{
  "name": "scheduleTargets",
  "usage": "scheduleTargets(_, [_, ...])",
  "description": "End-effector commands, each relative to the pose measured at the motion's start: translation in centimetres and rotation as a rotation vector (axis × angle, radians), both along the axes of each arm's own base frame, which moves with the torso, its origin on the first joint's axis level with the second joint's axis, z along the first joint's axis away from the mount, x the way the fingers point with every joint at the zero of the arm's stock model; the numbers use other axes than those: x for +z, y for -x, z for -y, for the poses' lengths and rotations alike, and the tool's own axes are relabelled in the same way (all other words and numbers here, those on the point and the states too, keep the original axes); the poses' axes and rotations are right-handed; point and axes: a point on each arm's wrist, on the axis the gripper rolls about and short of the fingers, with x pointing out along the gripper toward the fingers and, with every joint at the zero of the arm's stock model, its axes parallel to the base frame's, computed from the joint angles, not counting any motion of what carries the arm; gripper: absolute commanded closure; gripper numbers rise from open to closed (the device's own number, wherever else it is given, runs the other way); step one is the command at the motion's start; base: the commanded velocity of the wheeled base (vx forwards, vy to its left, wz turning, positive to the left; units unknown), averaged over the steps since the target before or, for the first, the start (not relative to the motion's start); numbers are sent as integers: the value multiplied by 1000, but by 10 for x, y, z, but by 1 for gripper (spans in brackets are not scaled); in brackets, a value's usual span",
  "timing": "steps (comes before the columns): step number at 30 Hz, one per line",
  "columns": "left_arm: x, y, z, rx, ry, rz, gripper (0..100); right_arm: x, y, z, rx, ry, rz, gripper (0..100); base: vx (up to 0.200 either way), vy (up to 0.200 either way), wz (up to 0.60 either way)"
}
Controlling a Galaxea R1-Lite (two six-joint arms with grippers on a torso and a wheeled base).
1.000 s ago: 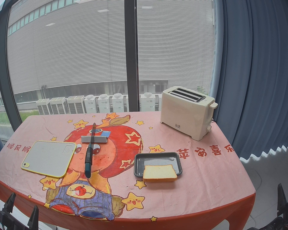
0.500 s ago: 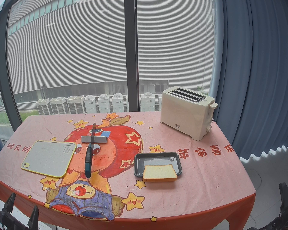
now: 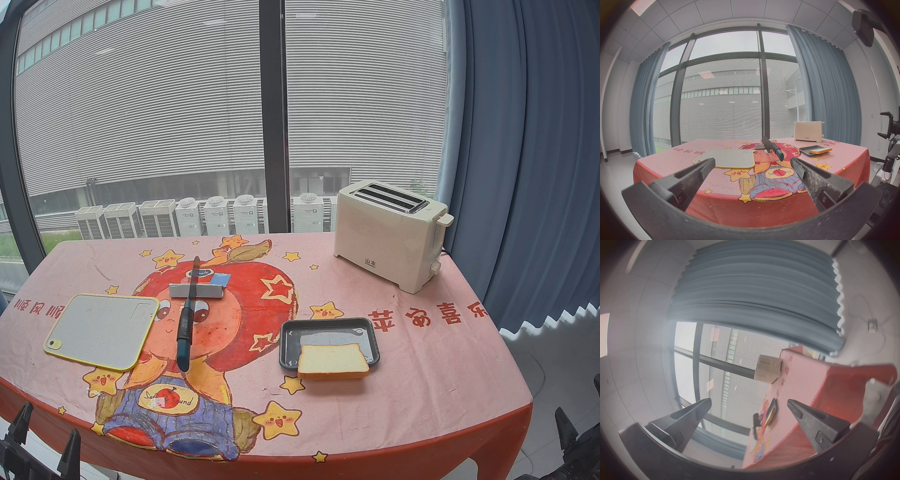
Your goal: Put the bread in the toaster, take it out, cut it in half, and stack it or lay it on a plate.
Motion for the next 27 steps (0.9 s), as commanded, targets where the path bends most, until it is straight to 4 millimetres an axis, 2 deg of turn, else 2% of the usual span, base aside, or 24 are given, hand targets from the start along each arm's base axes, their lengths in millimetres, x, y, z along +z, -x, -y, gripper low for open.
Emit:
scheduleTargets(1, [-5, -1, 0, 1, 0, -11, 0, -5, 0, -2, 84, -157, -57, 0, 0, 0, 0])
scheduleTargets(15, [-5, -1, 0, 1, 0, -11, 0, -6, 0, -2, 88, -180, -68, 0, 0, 0, 0])
scheduleTargets(27, [-5, -1, 0, -1, 0, -11, 0, -4, -2, -3, 213, -177, -104, 0, 0, 0, 0])
